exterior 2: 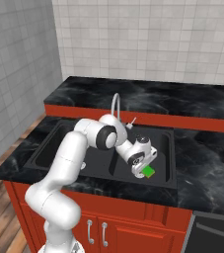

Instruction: Soak the sponge with water for a few seconds and then drop it inside the sink.

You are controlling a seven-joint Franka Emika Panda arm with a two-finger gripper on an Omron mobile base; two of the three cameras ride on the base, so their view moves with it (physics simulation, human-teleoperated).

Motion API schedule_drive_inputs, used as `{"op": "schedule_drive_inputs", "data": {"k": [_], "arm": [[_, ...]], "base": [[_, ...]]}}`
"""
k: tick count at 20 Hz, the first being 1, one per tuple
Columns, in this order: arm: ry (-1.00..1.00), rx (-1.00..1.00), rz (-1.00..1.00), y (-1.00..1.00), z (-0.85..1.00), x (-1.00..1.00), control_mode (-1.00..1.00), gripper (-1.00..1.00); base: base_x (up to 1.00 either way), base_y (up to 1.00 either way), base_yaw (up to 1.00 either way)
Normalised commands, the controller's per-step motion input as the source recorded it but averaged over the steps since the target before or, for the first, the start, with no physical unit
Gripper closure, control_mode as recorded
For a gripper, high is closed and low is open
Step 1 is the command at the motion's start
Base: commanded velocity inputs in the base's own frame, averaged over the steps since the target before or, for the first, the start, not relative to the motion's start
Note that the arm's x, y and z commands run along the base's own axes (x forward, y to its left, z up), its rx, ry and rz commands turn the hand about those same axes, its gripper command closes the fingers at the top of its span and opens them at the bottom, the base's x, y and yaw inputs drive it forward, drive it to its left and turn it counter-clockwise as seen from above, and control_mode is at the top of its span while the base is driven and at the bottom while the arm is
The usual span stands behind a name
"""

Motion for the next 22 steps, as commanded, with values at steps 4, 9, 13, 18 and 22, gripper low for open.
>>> {"op": "schedule_drive_inputs", "data": {"k": [4,9,13,18,22], "arm": [[0.00,0.00,0.00,0.00,0.00,0.00,-1.00,1.00],[0.00,0.00,0.00,0.00,0.00,0.00,-1.00,-1.00],[0.00,0.00,0.00,0.00,0.00,0.00,-1.00,-1.00],[0.01,-0.02,0.00,0.00,0.08,0.00,-1.00,-1.00],[0.02,-0.03,0.00,0.00,0.31,0.00,-1.00,-1.00]], "base": [[0.00,0.00,0.00],[0.00,0.00,0.00],[0.00,0.00,0.00],[0.00,0.00,0.00],[0.00,0.00,0.00]]}}
